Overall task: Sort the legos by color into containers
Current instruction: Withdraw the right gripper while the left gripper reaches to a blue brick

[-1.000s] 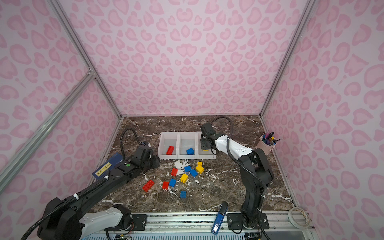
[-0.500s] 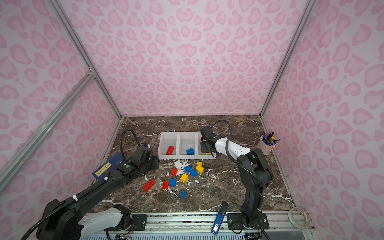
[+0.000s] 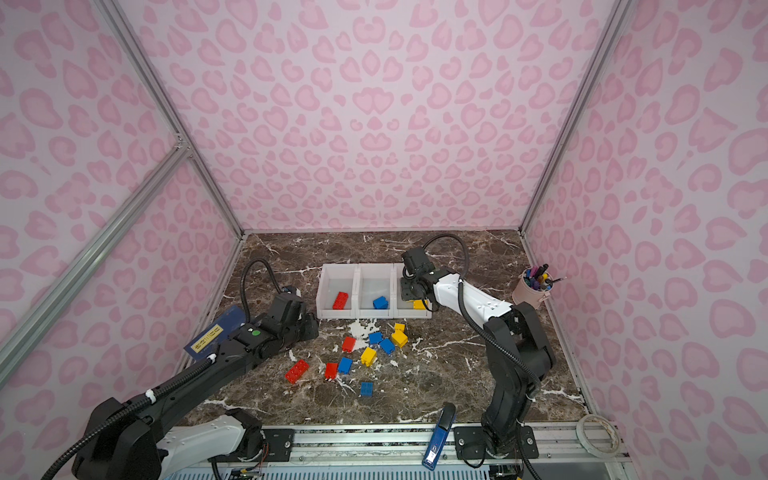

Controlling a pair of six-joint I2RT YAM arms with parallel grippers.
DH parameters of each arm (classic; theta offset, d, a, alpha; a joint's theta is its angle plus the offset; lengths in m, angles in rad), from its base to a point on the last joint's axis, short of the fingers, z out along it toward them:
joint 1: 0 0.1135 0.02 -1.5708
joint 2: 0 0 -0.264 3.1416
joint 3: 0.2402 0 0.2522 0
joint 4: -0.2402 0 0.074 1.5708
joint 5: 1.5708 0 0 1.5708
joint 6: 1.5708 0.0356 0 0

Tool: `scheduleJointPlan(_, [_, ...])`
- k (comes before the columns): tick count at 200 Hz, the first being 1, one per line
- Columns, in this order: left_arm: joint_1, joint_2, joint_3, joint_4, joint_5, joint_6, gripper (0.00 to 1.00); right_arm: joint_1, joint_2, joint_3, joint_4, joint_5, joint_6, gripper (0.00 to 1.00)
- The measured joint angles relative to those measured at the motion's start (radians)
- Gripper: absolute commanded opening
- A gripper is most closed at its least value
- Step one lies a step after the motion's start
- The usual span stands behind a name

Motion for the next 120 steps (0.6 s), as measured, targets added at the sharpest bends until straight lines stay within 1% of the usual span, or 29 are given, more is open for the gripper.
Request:
scheduleJointPlan(39, [-0.008,0.0,0.0,-0.003,0.0,0.0,0.57,0.002,-0.021,0.0,-0.007,0.0,0.0,0.58])
scheduleJointPlan(63, [-0.033,0.0,0.0,-0.006,0.001,0.0,0.57,0.008,-0.06,-0.016,-0.009,0.0,0.0,0.58])
scheduleJointPlan(94, [-0.113,0.03,-0.002,-0.01,0.002,-0.008,0.58,0.018,-0.13,-0.081,-0.011,-0.004,0.013,0.58])
scheduleJointPlan(120, [-0.2,0.098,0.0,-0.011,0.001,-0.019,0.58,0.021,-0.2,-0.138,-0.019,-0.003,0.023,0.59])
